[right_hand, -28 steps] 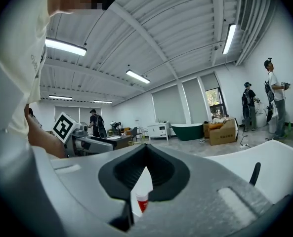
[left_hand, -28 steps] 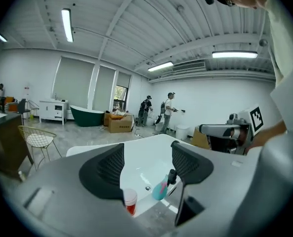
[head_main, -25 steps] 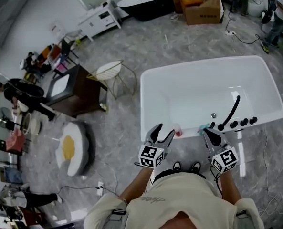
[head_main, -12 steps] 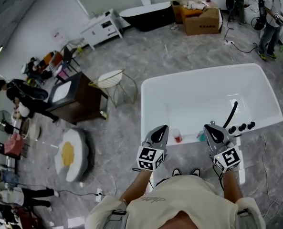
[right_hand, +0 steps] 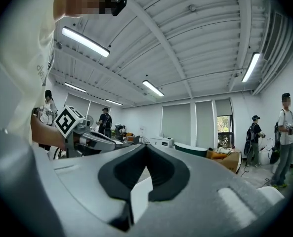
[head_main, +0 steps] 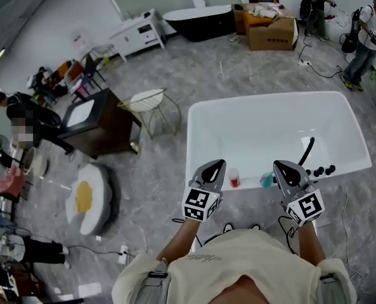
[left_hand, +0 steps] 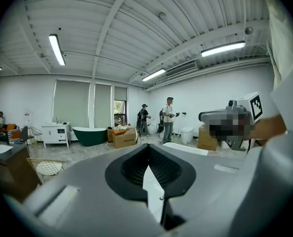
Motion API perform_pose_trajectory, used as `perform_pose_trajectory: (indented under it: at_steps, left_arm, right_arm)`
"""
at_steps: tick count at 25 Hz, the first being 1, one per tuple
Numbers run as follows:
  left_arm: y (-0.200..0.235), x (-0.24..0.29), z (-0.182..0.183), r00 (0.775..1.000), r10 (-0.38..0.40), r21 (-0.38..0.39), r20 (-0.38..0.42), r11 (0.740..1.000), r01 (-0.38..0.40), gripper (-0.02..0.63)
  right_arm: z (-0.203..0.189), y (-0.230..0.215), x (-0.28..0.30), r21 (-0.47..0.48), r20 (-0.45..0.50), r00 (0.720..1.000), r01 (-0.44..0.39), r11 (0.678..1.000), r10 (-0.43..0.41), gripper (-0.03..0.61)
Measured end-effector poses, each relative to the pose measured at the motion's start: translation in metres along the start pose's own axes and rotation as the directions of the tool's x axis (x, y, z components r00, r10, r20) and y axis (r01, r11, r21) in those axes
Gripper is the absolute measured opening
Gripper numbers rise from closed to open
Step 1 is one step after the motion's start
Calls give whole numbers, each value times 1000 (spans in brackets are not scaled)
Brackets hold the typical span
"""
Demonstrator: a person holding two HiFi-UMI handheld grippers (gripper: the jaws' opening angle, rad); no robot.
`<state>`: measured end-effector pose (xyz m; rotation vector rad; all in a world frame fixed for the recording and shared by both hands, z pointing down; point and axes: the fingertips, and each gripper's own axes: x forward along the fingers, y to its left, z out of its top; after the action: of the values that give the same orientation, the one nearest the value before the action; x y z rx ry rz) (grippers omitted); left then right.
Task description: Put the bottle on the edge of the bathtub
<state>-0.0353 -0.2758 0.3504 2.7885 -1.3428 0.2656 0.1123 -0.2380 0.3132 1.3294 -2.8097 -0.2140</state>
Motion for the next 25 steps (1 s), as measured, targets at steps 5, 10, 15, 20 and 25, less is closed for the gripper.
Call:
perform_pose_trajectory:
  at_steps: [5,10,15,20,25]
  left_arm:
    - [6,-9,-5,1000,9,-13,-15,1000,-9,17]
    - [18,-17,-16,999,20,-12,-39,1000,-20,17]
    - [20,-20,-24,998,1,27,-62,1000,1,17]
    - [11,-14,-33,997,-24,36,-80,999,27,17]
    - [8,-3,-27,997,-34,17,-73,999,35,17]
  right_arm:
    - [-5,11,7,3,-2,1000,-5,1000,5,0]
    - [-5,22,17,-3,-6,1000,-21,1000,21,0]
    - [-7,27,24,17,-5,1000,-10,1000,10,0]
    - [-15,25,17,26,-32,999,8,1000,-7,0]
    - [-25,11,12,39,-57,998,27,999,-24,1]
